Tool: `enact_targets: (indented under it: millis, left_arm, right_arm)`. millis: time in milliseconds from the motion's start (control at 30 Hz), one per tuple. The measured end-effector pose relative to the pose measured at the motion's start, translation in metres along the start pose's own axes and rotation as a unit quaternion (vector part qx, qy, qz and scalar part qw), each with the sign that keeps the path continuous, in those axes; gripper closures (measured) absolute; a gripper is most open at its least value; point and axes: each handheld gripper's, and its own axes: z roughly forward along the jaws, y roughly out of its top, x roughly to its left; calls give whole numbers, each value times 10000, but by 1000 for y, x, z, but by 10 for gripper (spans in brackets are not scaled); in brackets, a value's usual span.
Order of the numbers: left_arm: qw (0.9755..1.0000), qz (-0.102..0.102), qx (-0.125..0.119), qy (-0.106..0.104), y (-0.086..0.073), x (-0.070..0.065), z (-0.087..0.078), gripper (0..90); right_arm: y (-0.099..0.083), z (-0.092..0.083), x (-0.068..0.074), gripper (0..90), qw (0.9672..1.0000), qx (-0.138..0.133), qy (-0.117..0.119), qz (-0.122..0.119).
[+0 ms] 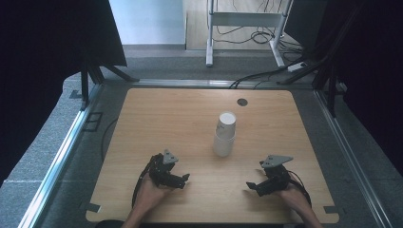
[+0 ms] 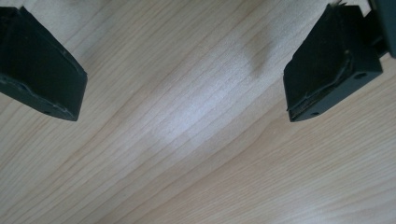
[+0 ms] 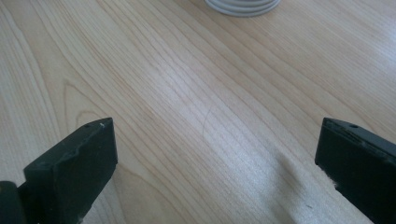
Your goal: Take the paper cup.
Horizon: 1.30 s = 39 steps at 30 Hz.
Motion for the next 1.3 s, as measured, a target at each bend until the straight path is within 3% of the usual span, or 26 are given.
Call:
enact_targets:
  millis: [367,567,733,1300]
  left_arm:
    - [9991,66,-163,-377,13,-1,-3,0]
    - [9990,210,-142,-356,23,-2,-3,0]
    - [9985,214,-203,-453,31,-1,-3,0]
    - [9969,602,-298,-406,58,-6,7,7]
  right_arm:
    - [13,-6,-1,0,9999,-48,86,66]
    - [21,-11,-3,0,9999,-47,72,81]
    - [28,-13,-6,0,9999,-13,98,68]
    - [60,-20,-11,0,9998,18,176,69]
